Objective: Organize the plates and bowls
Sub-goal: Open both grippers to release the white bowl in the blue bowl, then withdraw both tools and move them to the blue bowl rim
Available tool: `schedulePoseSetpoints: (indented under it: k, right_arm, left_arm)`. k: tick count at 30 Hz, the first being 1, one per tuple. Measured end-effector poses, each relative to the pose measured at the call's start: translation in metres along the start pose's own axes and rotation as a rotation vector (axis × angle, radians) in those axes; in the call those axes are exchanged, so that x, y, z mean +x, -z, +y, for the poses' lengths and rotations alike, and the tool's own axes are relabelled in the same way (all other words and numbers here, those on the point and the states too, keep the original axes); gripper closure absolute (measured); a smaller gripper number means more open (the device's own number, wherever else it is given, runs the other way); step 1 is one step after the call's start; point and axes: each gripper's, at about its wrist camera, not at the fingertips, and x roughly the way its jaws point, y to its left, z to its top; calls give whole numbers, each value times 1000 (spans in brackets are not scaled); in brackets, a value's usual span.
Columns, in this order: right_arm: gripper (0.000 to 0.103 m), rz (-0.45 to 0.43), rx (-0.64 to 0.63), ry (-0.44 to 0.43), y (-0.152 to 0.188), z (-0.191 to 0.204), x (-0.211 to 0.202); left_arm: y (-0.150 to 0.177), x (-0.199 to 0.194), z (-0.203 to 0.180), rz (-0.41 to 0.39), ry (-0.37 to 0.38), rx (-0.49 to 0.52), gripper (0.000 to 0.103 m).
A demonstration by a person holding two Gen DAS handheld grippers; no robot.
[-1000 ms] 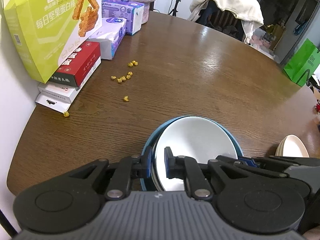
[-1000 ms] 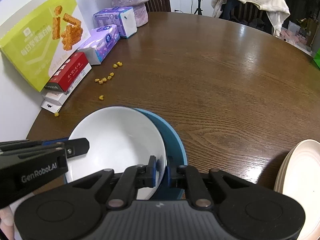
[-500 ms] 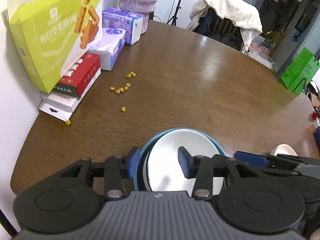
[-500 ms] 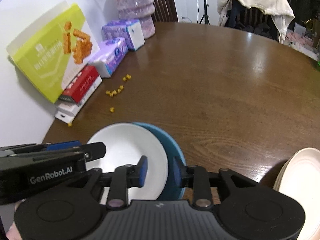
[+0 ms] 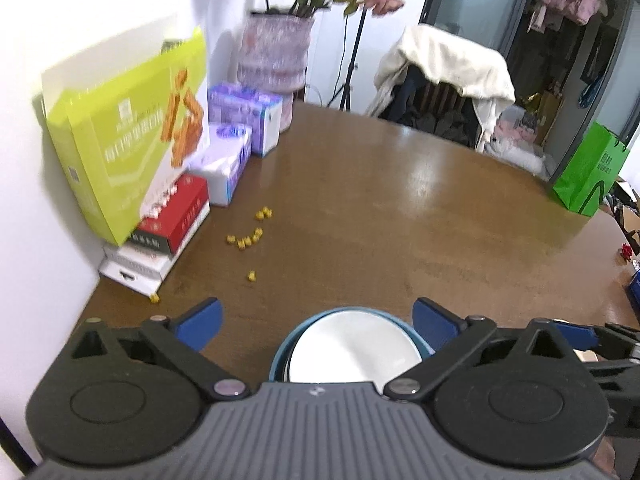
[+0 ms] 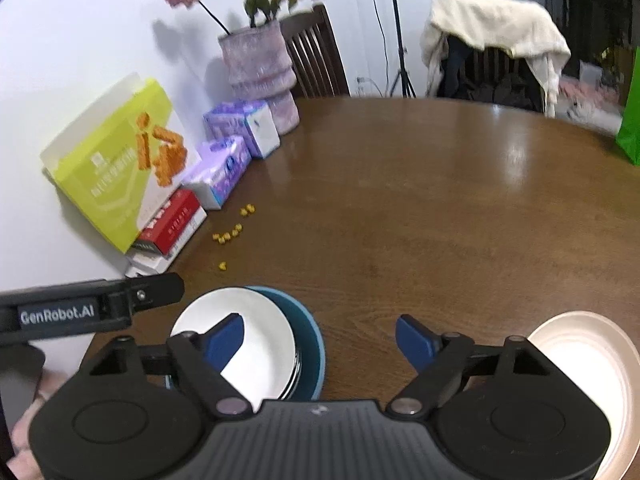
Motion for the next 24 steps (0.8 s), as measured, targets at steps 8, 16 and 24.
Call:
schedulePoseSetpoints:
  k: [8,16,24]
  right_arm:
    - [0,-124,-66,27,21,-10,-36]
    - [0,-138,6,65,41,-27,-64]
    - [0,-150,87,77,51,-39,-79]
  left_arm:
    - [7,-17,-9,-50,56,24,0]
    - [22,-36,-14,-92,73,42,0]
    - [30,-49,-17,-111,88,53,0]
